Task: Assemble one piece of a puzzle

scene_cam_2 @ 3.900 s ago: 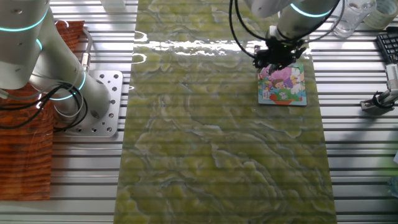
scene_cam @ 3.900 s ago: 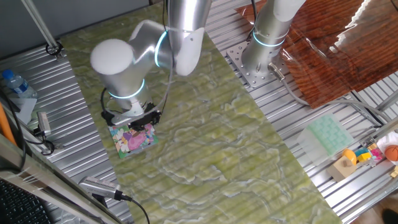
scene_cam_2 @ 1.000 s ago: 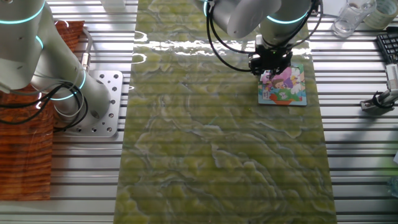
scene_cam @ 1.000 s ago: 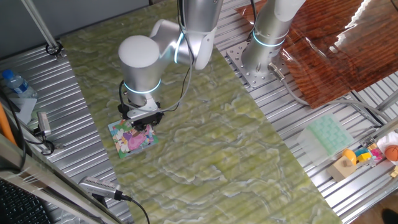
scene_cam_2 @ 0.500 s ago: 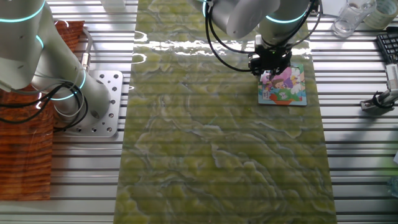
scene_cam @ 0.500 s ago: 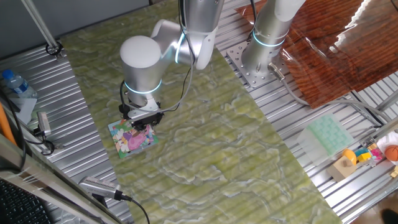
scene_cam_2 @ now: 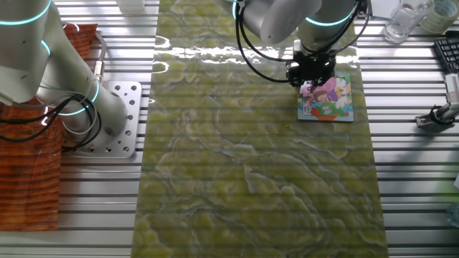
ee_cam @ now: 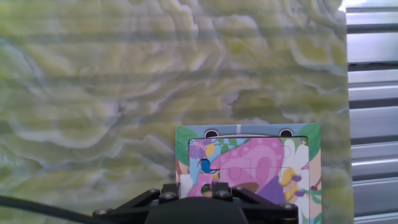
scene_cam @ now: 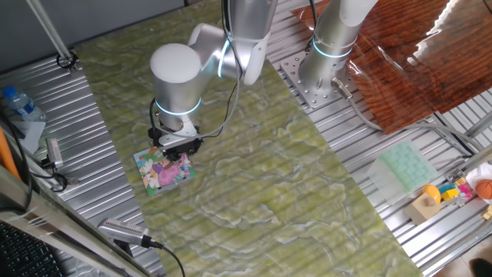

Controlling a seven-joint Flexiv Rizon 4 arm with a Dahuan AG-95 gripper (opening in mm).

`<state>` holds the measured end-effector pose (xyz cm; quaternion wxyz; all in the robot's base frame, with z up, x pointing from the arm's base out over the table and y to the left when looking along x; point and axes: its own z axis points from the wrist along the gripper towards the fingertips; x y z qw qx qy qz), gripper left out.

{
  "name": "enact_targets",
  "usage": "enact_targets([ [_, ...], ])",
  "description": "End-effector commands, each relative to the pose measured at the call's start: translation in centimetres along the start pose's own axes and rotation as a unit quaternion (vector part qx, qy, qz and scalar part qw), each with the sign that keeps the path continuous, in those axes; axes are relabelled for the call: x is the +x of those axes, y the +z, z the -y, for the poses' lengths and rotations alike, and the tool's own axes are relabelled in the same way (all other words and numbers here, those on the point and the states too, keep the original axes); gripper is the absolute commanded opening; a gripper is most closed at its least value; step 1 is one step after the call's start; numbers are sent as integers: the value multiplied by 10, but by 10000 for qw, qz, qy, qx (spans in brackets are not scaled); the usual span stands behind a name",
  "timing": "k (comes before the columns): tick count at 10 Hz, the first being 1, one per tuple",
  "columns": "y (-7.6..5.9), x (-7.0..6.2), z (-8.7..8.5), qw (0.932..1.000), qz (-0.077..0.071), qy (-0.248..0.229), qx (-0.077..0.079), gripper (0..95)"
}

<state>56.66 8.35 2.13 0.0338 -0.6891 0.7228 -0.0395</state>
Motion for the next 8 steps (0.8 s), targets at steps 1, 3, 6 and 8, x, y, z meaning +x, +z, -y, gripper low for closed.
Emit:
enact_targets([
  [1,0,0,0,10000,28,22,6,0],
  [3,0,0,0,10000,18,2,14,0],
  [6,0,0,0,10000,11,-45,61,0],
  [8,0,0,0,10000,12,-12,90,0],
])
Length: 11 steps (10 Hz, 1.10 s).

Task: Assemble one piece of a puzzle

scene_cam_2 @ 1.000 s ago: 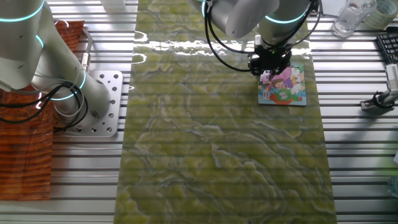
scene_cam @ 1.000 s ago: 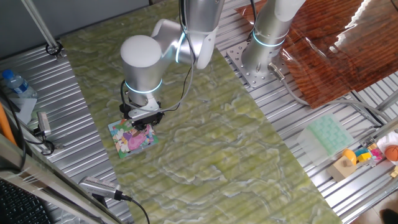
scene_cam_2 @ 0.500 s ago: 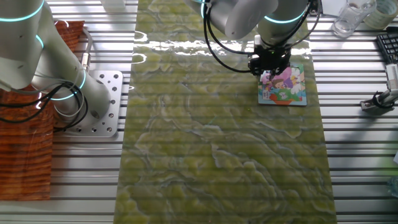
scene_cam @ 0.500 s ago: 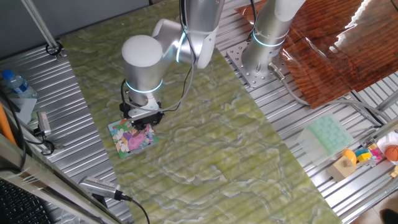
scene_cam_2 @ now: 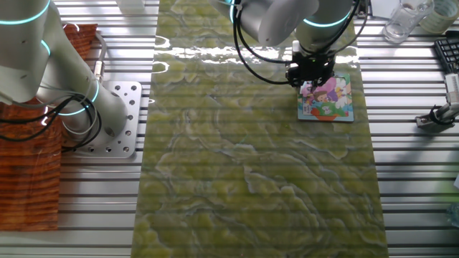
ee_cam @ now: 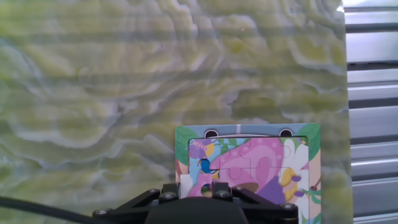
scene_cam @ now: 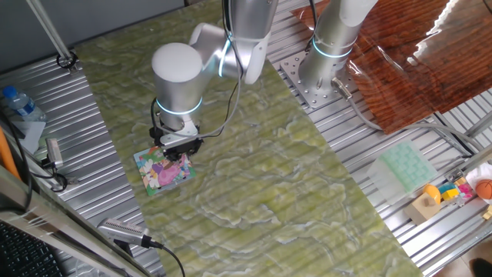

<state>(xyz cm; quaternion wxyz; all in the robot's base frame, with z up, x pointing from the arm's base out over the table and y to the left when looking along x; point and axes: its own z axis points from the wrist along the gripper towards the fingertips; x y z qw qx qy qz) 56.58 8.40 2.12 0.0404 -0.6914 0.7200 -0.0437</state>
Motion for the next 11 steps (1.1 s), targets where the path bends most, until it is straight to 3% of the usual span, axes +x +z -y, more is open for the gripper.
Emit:
enact_targets([
  [1,0,0,1,10000,11,51,8,0],
  [11,1,-1,2,9999,-38,-48,147,0],
])
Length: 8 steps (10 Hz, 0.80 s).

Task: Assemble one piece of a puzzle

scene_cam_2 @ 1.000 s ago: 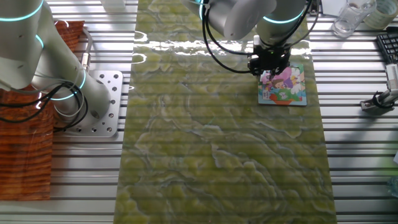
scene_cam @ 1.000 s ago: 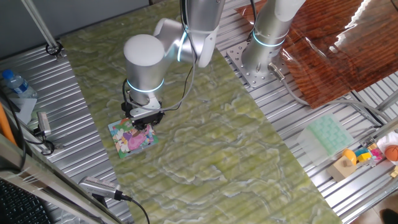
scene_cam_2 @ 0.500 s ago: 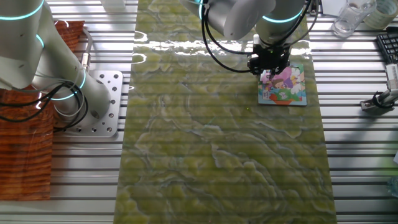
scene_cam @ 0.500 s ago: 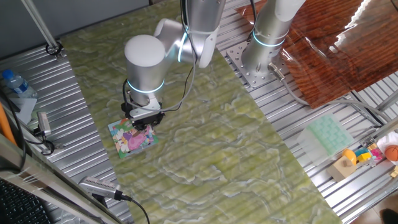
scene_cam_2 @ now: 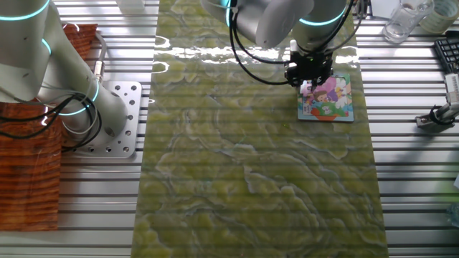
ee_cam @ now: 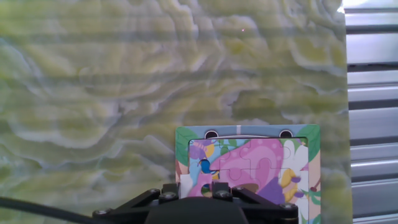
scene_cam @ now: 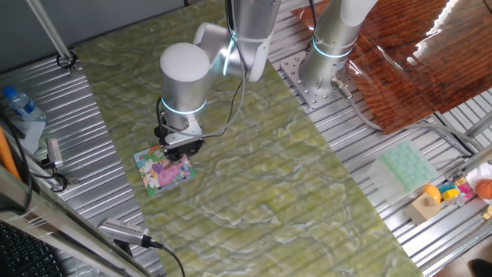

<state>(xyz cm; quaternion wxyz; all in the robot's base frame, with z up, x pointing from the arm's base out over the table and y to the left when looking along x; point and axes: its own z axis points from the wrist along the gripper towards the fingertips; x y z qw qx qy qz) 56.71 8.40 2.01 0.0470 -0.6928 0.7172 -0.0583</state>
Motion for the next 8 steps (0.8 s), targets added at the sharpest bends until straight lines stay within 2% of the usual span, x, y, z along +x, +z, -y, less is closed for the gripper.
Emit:
enact_targets([
  [1,0,-1,0,10000,26,-3,-5,0],
  [8,-1,-1,1,10000,-28,78,52,0],
])
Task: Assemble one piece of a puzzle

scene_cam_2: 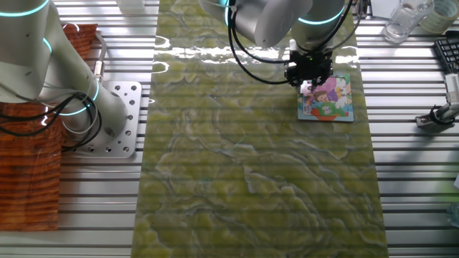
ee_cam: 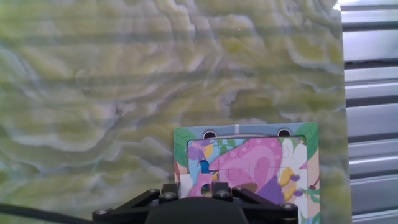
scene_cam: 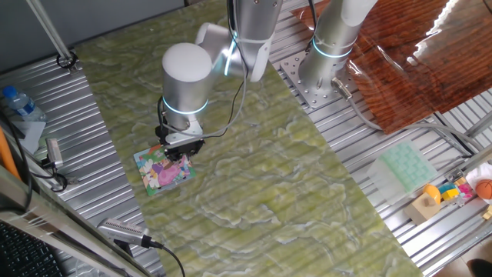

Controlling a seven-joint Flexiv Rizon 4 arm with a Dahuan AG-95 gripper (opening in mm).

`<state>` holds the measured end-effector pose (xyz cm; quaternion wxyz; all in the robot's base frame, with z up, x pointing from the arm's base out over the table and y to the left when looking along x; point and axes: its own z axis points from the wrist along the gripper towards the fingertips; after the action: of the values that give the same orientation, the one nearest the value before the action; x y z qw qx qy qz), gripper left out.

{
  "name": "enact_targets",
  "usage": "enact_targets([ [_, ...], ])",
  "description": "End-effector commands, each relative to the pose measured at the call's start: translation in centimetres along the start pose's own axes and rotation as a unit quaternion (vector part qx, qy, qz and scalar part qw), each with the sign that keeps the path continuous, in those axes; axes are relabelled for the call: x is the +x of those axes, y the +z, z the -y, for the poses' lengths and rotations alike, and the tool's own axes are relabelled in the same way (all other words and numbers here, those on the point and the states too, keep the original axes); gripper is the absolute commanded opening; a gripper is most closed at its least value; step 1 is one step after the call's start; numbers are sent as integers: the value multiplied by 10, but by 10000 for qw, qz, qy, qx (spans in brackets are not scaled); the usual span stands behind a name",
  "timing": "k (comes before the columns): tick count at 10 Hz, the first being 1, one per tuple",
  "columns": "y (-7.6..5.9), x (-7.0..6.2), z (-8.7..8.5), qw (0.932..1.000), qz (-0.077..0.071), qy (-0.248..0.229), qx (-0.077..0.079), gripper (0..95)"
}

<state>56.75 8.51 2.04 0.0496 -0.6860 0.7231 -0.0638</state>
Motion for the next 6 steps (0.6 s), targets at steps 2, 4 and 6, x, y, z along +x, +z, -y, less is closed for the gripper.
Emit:
enact_targets([
  [2,0,0,0,10000,-7,-47,-1,0],
  [4,0,0,0,10000,-14,-28,9,0],
  [6,0,0,0,10000,-26,-52,12,0],
])
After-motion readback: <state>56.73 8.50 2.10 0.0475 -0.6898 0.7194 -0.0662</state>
